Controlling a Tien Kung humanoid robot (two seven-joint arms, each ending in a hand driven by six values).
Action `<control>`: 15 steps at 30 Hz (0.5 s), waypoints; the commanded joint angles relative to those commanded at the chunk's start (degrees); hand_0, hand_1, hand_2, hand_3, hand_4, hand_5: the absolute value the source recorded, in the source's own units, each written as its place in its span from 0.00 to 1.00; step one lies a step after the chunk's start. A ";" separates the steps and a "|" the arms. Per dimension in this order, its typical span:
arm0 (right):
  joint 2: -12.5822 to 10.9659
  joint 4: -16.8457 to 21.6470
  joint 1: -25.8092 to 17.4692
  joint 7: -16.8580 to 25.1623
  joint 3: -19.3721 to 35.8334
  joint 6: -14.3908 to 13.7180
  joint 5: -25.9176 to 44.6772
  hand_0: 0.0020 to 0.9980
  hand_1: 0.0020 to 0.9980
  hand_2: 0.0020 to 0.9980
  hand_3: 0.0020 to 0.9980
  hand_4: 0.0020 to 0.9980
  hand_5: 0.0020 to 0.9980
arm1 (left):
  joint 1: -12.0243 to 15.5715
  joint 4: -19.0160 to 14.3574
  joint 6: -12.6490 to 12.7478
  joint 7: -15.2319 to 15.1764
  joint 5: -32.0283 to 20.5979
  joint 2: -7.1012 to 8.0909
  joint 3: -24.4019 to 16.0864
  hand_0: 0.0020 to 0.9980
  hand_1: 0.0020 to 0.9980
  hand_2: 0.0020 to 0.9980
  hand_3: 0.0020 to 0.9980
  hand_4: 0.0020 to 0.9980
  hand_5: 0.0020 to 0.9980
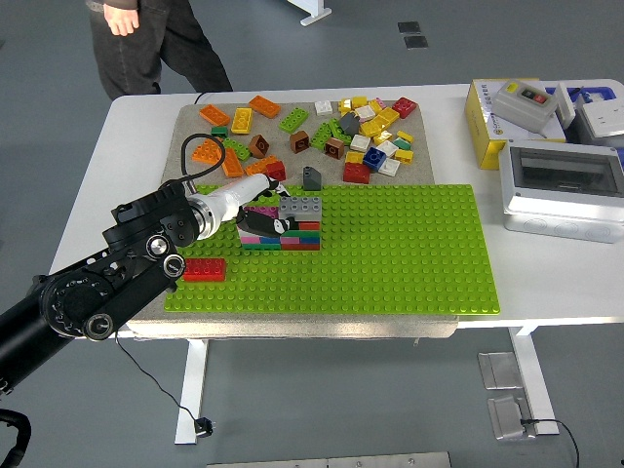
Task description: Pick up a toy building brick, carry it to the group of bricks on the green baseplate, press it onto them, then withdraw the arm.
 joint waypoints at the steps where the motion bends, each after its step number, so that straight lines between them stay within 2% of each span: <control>1: 0.00 0.00 0.02 0.03 0.07 -0.04 -0.13 0.74 0.79 0.79 0.67 0.38 0.75 | -0.01 0.04 -0.12 -0.23 -0.10 -0.02 -0.02 0.90 0.92 0.92 0.58 0.58 0.31; 15: 0.01 0.00 0.11 0.36 0.13 -0.19 -0.54 0.74 0.80 0.79 0.67 0.38 0.75 | -0.17 0.40 0.23 -1.64 -0.24 -0.08 0.03 0.90 0.93 0.93 0.62 0.57 0.31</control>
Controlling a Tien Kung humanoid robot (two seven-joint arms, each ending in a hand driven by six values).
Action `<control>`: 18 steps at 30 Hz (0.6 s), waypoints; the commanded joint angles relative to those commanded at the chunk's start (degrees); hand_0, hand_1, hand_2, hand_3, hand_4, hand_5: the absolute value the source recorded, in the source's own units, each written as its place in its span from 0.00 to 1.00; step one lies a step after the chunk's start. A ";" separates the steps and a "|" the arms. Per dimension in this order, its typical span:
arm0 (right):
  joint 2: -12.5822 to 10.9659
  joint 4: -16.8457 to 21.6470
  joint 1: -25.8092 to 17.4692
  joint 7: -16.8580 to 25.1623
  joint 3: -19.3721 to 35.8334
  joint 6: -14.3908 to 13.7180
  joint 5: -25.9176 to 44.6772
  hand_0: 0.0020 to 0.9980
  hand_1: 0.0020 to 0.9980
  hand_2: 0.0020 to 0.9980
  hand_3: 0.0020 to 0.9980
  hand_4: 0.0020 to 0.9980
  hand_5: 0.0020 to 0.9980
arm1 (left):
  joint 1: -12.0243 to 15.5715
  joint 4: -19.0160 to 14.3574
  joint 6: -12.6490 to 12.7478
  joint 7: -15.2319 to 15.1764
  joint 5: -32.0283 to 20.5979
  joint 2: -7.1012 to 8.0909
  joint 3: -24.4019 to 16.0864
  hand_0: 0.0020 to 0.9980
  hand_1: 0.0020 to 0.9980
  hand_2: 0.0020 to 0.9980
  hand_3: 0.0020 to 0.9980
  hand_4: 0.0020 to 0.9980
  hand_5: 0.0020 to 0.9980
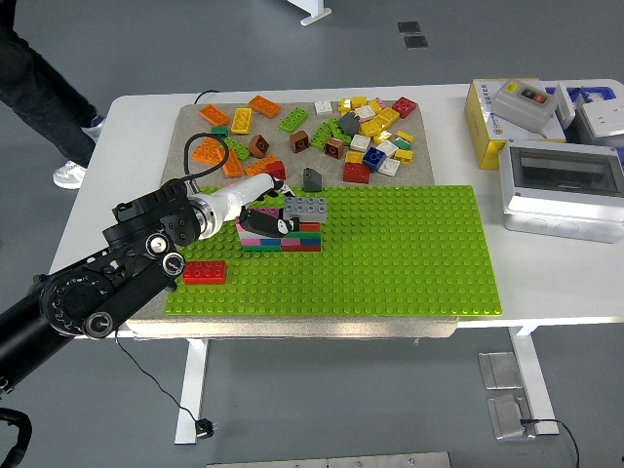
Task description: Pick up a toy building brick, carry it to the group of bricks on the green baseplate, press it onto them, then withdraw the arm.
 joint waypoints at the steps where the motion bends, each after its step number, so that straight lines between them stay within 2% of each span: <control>1: 0.01 0.00 -0.01 0.03 0.04 0.00 0.00 0.74 0.80 0.79 0.67 0.38 0.75 | -0.01 0.02 0.03 -0.01 0.04 0.00 0.02 0.90 0.93 0.93 0.63 0.57 0.31; 18: 0.05 0.00 -0.09 0.18 0.19 0.03 0.24 0.74 0.80 0.79 0.67 0.38 0.75 | -0.16 0.54 -0.45 0.12 -0.07 0.02 0.11 0.91 0.93 0.93 0.63 0.58 0.31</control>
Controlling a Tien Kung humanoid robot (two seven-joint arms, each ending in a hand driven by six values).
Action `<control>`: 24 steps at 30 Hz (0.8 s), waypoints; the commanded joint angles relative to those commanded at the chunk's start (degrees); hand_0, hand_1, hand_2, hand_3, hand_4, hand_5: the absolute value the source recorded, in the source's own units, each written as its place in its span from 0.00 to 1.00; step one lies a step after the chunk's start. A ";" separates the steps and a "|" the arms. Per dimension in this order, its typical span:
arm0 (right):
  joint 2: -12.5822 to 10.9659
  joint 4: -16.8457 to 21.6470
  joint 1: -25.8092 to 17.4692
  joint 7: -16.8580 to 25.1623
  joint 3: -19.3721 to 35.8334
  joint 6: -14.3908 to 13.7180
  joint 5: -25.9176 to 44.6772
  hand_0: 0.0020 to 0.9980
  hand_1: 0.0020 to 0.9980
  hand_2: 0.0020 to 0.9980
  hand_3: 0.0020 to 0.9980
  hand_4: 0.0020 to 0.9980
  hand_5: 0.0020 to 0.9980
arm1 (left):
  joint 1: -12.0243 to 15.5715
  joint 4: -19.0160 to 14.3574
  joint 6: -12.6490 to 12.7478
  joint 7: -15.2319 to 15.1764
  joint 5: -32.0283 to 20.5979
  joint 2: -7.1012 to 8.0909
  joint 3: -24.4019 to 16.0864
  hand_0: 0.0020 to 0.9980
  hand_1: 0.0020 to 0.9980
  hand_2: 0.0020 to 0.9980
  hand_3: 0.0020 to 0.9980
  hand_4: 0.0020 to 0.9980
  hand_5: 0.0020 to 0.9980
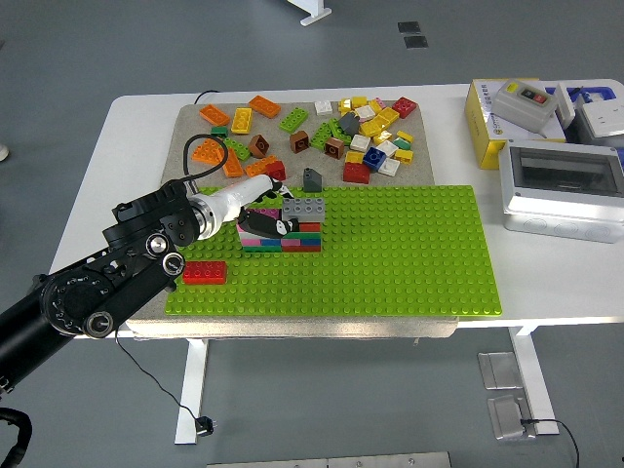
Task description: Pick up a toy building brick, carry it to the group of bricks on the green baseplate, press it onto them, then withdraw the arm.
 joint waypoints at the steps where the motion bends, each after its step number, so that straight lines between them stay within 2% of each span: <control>1: -0.01 0.00 0.00 0.01 -0.13 0.02 0.15 0.74 0.80 0.79 0.67 0.38 0.75 | -0.06 0.07 0.02 -0.06 0.00 0.04 0.05 0.91 0.93 0.93 0.69 0.58 0.30; 6: -0.01 0.00 -0.05 0.08 -0.29 0.07 0.32 0.74 0.80 0.79 0.67 0.38 0.75 | -0.21 0.39 -0.01 -0.27 -0.09 0.22 0.23 0.91 0.93 0.93 0.69 0.58 0.30; 7: -0.01 0.00 -0.07 0.08 -0.29 0.07 0.32 0.74 0.80 0.79 0.67 0.38 0.75 | -0.20 0.42 -0.05 -0.28 -0.10 0.23 0.27 0.91 0.94 0.94 0.73 0.59 0.30; 24: 0.08 0.00 -0.29 -0.05 0.62 -0.07 -0.62 0.74 0.80 0.79 0.67 0.38 0.75 | -0.28 0.70 -0.44 -0.39 -0.32 0.58 0.97 0.91 0.94 0.94 0.74 0.59 0.30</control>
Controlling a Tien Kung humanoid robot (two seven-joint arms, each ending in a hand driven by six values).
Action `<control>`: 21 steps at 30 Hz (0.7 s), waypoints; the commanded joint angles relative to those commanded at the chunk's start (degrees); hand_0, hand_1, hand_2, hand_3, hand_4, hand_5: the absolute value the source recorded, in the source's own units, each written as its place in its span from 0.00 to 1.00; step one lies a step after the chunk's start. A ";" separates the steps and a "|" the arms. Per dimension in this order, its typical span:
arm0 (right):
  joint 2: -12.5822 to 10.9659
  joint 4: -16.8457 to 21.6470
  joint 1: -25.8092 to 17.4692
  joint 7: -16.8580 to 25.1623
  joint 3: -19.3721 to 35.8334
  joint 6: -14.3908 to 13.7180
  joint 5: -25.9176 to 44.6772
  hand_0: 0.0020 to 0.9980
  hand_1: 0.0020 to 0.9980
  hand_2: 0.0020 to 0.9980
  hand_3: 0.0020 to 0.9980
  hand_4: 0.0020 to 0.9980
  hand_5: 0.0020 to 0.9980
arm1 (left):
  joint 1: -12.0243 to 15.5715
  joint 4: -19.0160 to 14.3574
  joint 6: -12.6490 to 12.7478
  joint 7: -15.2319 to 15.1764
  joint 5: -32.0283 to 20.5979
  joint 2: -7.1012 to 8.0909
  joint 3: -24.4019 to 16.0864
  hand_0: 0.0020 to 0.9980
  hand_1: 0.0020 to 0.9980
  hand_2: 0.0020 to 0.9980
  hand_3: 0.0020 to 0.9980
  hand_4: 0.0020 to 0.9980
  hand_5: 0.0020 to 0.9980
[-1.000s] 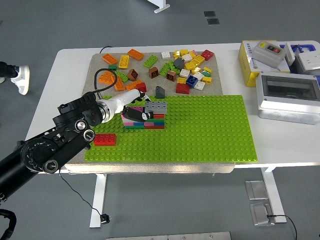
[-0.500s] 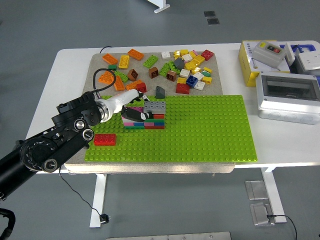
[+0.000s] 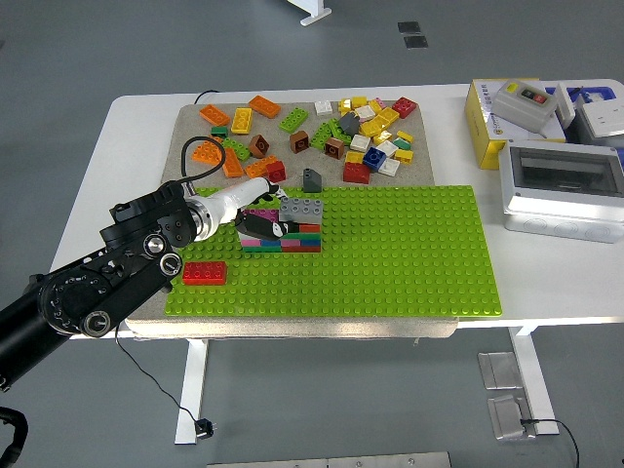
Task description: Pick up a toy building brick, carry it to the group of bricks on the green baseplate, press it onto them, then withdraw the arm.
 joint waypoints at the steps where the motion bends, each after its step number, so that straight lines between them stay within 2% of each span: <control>1: 0.00 0.00 -0.01 0.00 0.05 0.00 -0.06 0.74 0.80 0.79 0.67 0.38 0.75 | -0.02 0.02 0.00 -0.01 0.00 0.02 0.05 0.92 0.94 0.95 0.74 0.60 0.31; 21: -0.06 0.00 -0.01 0.12 -0.70 0.05 0.51 0.74 0.80 0.79 0.67 0.38 0.75 | -0.29 0.09 -0.23 -0.43 0.39 0.24 -0.13 0.92 0.94 0.95 0.76 0.63 0.31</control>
